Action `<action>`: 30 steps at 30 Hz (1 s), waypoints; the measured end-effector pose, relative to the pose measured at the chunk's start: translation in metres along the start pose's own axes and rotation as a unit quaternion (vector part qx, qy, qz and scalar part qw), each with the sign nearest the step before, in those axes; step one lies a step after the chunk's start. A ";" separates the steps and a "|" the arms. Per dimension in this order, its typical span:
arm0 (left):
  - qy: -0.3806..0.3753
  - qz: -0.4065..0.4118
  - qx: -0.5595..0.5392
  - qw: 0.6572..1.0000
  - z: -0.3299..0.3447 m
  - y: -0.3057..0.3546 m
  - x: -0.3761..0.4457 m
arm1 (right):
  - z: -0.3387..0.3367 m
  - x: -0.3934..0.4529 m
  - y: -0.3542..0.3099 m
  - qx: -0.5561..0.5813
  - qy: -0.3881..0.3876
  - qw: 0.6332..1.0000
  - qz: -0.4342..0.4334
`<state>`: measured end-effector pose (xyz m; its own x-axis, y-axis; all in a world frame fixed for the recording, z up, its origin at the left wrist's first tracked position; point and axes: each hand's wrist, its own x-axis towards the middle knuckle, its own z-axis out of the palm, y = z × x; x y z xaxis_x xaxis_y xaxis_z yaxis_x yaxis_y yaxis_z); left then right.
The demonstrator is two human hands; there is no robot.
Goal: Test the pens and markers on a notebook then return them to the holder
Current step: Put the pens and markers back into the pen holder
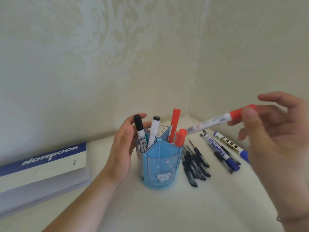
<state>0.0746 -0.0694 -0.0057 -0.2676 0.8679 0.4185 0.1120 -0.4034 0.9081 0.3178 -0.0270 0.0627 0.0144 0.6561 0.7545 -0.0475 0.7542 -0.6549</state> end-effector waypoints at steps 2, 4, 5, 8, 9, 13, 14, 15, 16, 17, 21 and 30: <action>-0.008 0.000 0.002 1.000 -0.001 0.000 -0.001 | 0.009 -0.004 -0.001 -0.018 -0.040 0.999 -0.005; -0.011 0.003 0.004 1.000 -0.001 0.000 -0.001 | 0.014 -0.008 0.001 -0.081 -0.113 0.990 -0.031; -0.011 0.005 0.006 1.000 -0.002 0.000 -0.001 | 0.012 -0.008 0.002 -0.119 -0.152 0.980 -0.038; 0.000 0.015 0.005 1.000 -0.001 0.000 0.000 | -0.007 0.004 0.013 -0.200 -0.191 0.961 0.027; 0.010 0.022 0.004 1.000 -0.002 0.000 0.001 | -0.016 0.010 0.019 -0.247 -0.183 0.949 0.077; 0.054 0.042 -0.027 0.997 -0.002 0.000 0.004 | -0.046 0.022 0.046 -0.523 -0.298 0.745 0.288; 0.056 0.041 -0.035 0.997 -0.002 -0.001 0.004 | -0.048 0.021 0.051 -0.536 -0.340 0.702 0.324; 0.049 0.037 -0.040 0.997 -0.002 -0.001 0.004 | -0.047 0.019 0.053 -0.538 -0.367 0.675 0.347; 0.035 0.031 -0.038 0.998 -0.002 -0.001 0.004 | -0.047 0.018 0.054 -0.543 -0.380 0.661 0.353; 0.020 0.025 -0.030 0.999 -0.001 0.000 0.003 | -0.046 0.017 0.055 -0.547 -0.385 0.655 0.351; 0.018 0.021 -0.007 1.000 0.001 0.002 0.002 | -0.045 0.019 0.058 -0.561 -0.363 0.658 0.346; -0.065 -0.059 -0.026 0.996 -0.003 0.002 0.001 | -0.022 0.013 0.027 -0.075 0.058 0.995 0.027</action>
<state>0.0719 -0.0704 -0.0036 -0.1498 0.9390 0.3096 0.0356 -0.3078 0.9508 0.3382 0.0027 0.0538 0.1305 0.6877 0.7142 0.0978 0.7079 -0.6995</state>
